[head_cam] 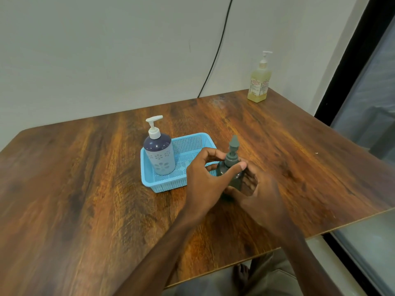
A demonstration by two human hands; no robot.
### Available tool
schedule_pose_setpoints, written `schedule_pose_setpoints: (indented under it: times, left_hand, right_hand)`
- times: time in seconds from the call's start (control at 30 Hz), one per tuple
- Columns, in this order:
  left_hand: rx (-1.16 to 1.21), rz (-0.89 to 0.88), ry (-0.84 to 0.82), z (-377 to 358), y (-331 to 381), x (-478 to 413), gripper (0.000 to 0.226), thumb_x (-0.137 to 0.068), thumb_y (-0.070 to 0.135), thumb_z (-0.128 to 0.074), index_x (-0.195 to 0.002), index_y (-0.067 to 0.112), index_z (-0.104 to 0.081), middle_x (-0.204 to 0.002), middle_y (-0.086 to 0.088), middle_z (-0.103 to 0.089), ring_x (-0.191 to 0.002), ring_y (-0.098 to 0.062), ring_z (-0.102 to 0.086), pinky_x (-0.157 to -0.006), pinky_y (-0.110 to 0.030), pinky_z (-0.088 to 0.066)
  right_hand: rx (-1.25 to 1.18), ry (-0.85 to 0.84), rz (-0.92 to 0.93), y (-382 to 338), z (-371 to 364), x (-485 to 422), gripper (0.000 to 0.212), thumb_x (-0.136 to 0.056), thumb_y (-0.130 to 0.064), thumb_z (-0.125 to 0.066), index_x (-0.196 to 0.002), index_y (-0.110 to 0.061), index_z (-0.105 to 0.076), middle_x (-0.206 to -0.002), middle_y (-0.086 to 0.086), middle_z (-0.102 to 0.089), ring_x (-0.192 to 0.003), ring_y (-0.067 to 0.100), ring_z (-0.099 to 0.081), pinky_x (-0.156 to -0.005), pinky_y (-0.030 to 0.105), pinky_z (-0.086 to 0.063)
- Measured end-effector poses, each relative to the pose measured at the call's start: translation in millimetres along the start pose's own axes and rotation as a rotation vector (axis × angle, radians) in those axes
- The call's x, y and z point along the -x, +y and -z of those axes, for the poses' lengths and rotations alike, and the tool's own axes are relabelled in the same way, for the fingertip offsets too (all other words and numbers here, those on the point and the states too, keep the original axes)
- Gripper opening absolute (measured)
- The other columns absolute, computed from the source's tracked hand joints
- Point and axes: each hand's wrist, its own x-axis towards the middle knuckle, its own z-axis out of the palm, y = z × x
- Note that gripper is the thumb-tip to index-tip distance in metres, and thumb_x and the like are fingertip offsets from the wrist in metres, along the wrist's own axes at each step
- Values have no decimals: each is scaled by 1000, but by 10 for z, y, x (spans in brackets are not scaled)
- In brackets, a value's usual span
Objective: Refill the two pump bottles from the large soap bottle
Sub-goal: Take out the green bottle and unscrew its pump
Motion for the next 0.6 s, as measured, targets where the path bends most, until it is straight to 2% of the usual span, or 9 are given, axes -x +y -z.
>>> schedule_pose_setpoints:
  times: [0.07, 0.1, 0.23, 0.3, 0.4, 0.5, 0.6]
  left_hand:
    - [-33, 21, -32, -67, 33, -59, 43, -75, 47, -91, -106, 29, -67, -103, 16, -72, -104, 3, -66, -88, -15, -53]
    - [-35, 27, -54, -101, 51, -74, 43, -76, 48, -89, -108, 30, -67, -104, 17, -72, -104, 4, -65, -89, -15, -52]
    - [-111, -29, -120, -141, 61, -19, 27, -90, 50, -76, -112, 35, -71, -110, 21, -70, -111, 2, -59, -98, -30, -49]
    - [-137, -82, -123, -90, 21, 51, 24, -97, 45, -70, -118, 33, -71, -115, 21, -69, -113, 4, -57, -100, -28, -45]
    - [-71, -63, -94, 24, -43, 132, 32, -100, 41, -66, -131, 32, -68, -126, 22, -69, -122, 5, -59, -102, -25, -49]
    - [8, -13, -55, 84, -36, 126, 25, -93, 37, -77, -117, 38, -70, -116, 24, -72, -114, 5, -65, -94, -23, -57]
    - [-9, -4, -13, 48, 28, 34, 32, -81, 40, -88, -105, 32, -68, -105, 18, -73, -105, 3, -67, -86, -19, -57]
  right_hand:
    - [24, 1, -9, -18, 8, 13, 76, -76, -27, -85, -143, -24, -49, -132, -21, -59, -118, -6, -57, -91, 10, -49]
    - [19, 1, -10, -27, 12, 17, 74, -76, -26, -85, -142, -23, -51, -127, -23, -60, -114, -8, -58, -88, 9, -50]
    - [-24, 9, 20, -58, 33, 9, 65, -78, -15, -84, -135, -25, -56, -119, -31, -61, -108, -12, -61, -83, 9, -51]
    - [-39, 9, 21, -33, 26, -8, 65, -77, -16, -85, -135, -25, -57, -121, -24, -64, -110, -7, -62, -86, 16, -53]
    - [-96, -11, -14, -13, 10, -6, 74, -75, -22, -87, -140, -27, -52, -131, -17, -63, -117, -2, -61, -97, 28, -54]
    - [-109, -11, -20, -14, 3, 1, 75, -73, -23, -88, -139, -30, -52, -127, -23, -62, -116, -7, -60, -96, 20, -53]
    - [-63, -5, -18, -26, 6, 9, 76, -74, -23, -87, -140, -30, -49, -123, -30, -57, -113, -14, -57, -89, 7, -48]
